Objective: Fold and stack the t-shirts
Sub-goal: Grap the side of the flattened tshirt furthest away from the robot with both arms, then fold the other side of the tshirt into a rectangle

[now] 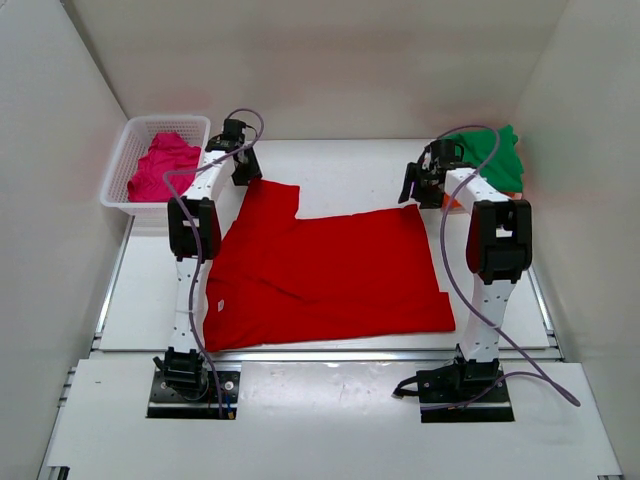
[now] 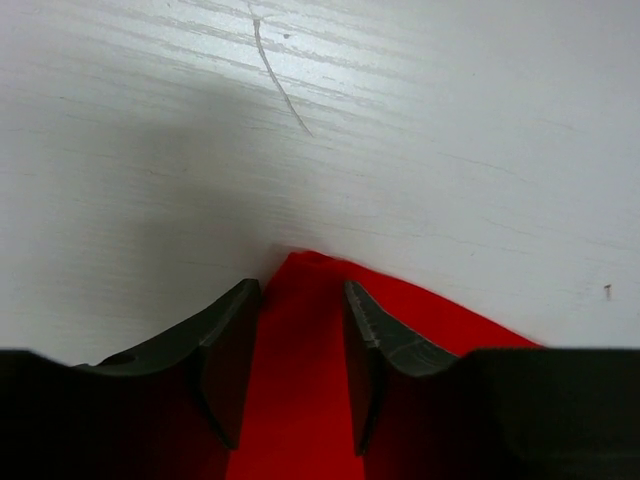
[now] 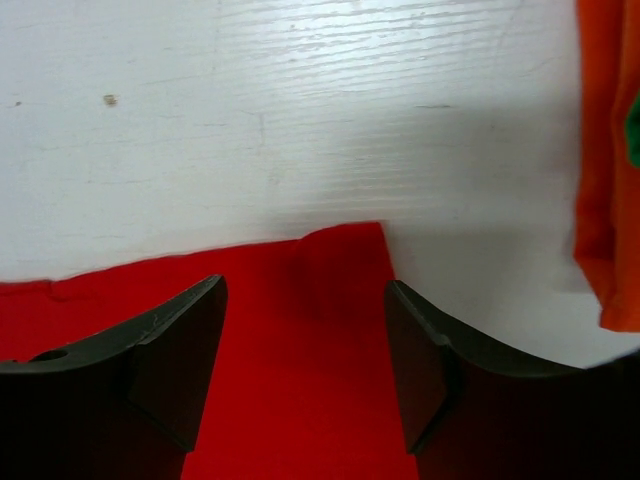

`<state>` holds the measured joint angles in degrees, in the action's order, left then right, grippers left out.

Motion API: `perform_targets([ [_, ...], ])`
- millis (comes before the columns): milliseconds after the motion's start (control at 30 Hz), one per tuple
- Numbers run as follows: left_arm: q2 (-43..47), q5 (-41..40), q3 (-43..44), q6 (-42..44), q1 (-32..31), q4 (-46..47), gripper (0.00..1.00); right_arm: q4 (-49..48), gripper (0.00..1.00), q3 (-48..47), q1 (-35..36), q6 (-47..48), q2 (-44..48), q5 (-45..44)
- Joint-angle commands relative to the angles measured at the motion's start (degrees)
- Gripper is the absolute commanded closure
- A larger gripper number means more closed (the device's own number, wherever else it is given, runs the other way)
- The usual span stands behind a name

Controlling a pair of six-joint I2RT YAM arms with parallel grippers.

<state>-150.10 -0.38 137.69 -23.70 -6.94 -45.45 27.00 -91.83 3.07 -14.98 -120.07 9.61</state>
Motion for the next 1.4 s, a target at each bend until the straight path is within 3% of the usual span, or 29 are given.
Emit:
perform_targets([
  [0, 1.1, 0.1, -0.8, 1.6, -1.0, -3.1, 0.51, 0.9, 0.38, -3.5, -0.9, 0.4, -0.7, -2.3],
  [133, 0.0, 4.0, 0.0, 2.3, -0.9, -3.2, 1.0, 1.9, 0.36, -4.7, -1.2, 0.4, -2.3, -2.3],
  [300, 1.8, 7.5, -3.4, 1.4, -0.5, -1.0, 1.0, 3.6, 0.32, -8.7, -1.2, 0.9, -6.0, -1.7],
  [367, 3.3, 7.2, -5.7, 0.9, -0.4, 0.3, 1.0, 4.5, 0.38, -10.4, -0.7, 1.0, -8.5, -2.0],
  [400, 3.6, 7.3, -6.3, 0.9, -0.2, 1.2, 1.0, 5.2, 0.53, -11.3, -0.9, 0.7, -9.0, -2.0],
  [433, 4.0, 7.8, -7.4, 0.9, -0.1, 1.8, 1.0, 5.6, 0.8, -12.2, -0.4, 0.9, -10.3, -1.9],
  [500, 4.6, 9.6, -8.0, 1.3, 0.6, 2.6, 1.0, 7.7, 1.0, -14.2, -0.3, 0.6, -11.5, -2.0],
  [733, 10.5, 13.0, -9.4, -0.3, 1.8, 4.3, 1.0, 9.7, 1.0, -19.4, -0.5, 2.6, -11.2, -1.8],
  [933, 24.7, 14.0, -24.2, -1.0, 2.7, 10.6, 1.0, 11.8, 1.0, -19.8, -1.0, 4.4, -7.6, -1.9],
  [1100, 34.6, 13.9, -35.6, 0.3, 1.5, 10.6, 1.0, 9.9, 0.99, -12.1, -0.8, 4.6, -1.1, -0.9],
  [1367, 53.7, 15.1, -59.8, -0.2, 1.6, 13.9, 1.0, 2.7, 1.0, 9.1, -1.6, 5.8, 12.8, 0.1],
])
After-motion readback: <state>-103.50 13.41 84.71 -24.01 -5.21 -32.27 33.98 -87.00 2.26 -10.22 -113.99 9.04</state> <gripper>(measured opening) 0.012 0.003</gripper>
